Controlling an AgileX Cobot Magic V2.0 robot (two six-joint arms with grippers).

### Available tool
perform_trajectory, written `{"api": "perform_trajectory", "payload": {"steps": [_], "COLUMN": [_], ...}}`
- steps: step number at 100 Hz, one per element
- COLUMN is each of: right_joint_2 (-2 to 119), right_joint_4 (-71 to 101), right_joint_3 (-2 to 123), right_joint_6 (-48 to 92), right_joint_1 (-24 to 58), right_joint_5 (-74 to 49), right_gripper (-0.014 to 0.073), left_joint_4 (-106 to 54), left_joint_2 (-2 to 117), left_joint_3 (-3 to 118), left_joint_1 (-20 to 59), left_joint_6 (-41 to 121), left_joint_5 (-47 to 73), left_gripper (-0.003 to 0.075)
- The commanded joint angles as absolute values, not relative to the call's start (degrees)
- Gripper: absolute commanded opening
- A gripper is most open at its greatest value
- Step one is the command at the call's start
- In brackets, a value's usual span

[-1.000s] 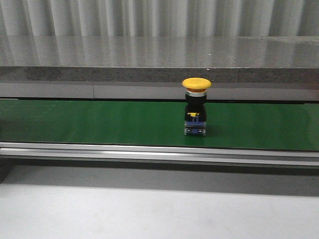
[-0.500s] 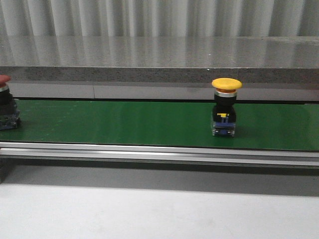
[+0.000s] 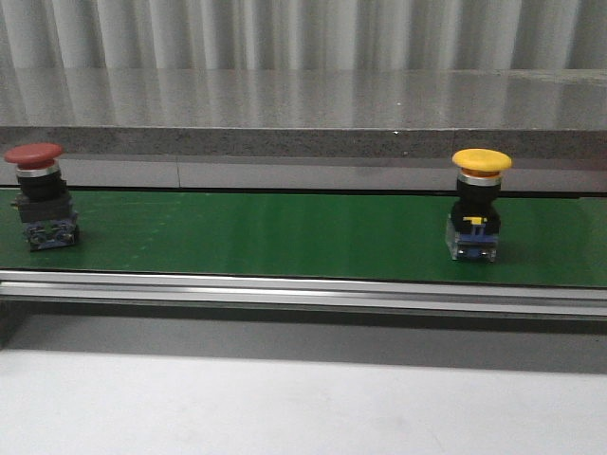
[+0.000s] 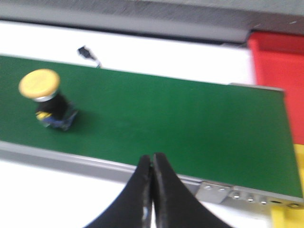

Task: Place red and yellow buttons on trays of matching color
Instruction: 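Grasp the yellow button at the belt's end with the right gripper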

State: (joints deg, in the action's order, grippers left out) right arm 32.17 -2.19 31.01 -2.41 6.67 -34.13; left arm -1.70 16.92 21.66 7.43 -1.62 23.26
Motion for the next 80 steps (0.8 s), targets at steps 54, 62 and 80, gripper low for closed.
{"api": "perform_trajectory", "payload": {"steps": [54,62,80], "right_joint_2": [71.30,75.34,82.64], "right_joint_4": [5.06,6.69,6.78], "right_joint_3": [57.56,60.52,65.30], "right_joint_6": [0.31,2.25,2.48], "right_joint_1": [12.17,12.17,12.06], "right_joint_5": [-50.92,-52.68,-52.97], "right_gripper": [0.0594,0.0594,0.0587], "left_joint_4": [-2.37,-2.37,-2.37], "left_joint_2": [17.29,17.29,17.29], "left_joint_3": [23.21,23.21,23.21], "left_joint_1": [7.95,7.95,7.95], "left_joint_6": [-1.63,-1.63,-1.63], "left_joint_5": [18.54,18.54,18.54], "left_gripper": [-0.0020,-0.0020,-0.0020]}}
